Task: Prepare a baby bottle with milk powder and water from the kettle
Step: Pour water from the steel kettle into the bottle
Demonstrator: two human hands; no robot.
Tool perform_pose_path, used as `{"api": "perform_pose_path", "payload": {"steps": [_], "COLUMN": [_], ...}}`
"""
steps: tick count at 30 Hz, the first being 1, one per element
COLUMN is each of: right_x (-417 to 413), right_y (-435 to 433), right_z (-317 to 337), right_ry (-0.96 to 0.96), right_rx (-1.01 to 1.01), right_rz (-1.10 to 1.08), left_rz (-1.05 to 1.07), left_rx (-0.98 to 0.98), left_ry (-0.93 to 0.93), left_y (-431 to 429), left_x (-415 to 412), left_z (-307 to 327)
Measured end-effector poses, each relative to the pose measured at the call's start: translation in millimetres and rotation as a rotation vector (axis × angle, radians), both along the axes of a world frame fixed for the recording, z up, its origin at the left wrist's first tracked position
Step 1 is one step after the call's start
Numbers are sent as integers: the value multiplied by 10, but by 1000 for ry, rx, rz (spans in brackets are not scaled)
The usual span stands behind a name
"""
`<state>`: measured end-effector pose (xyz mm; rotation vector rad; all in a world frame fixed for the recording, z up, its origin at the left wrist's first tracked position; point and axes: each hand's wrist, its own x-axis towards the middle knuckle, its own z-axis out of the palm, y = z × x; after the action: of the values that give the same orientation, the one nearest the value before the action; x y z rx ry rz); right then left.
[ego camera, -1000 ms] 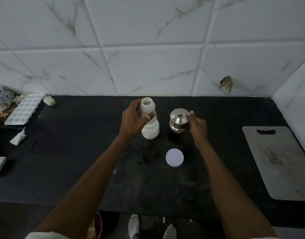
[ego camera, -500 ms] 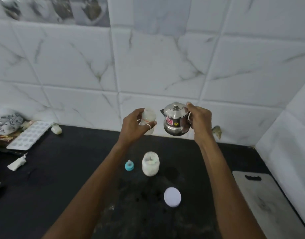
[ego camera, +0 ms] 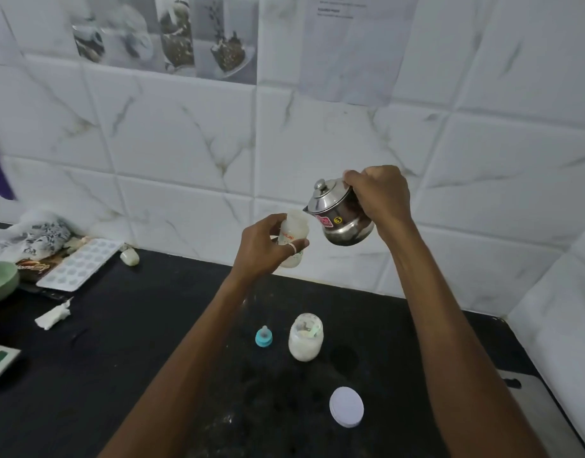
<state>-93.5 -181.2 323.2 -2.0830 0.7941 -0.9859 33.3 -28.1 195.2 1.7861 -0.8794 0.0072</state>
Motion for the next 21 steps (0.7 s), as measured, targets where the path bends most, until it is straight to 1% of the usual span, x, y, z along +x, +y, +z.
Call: {"api": "perform_pose_path", "payload": {"steps": [4,8,15,21], "right_x": [113,186,287,334], "right_y": [25,30,56,54], "right_z": [19,50,126,170], "right_ry": [96,165,260,289], "right_rx": [-124,-195,-278,-311], "right_rz": [-16,-20,-16,-25], "left_rz": [-6,-8,-20,-17], "left_rx": [-1,12,18,11], "left_ry": [25,37,44,55], "left_y": [21,17,-17,-17], "left_x": [35,63,72,66], "left_z": [-9,-24,-54,-56]}}
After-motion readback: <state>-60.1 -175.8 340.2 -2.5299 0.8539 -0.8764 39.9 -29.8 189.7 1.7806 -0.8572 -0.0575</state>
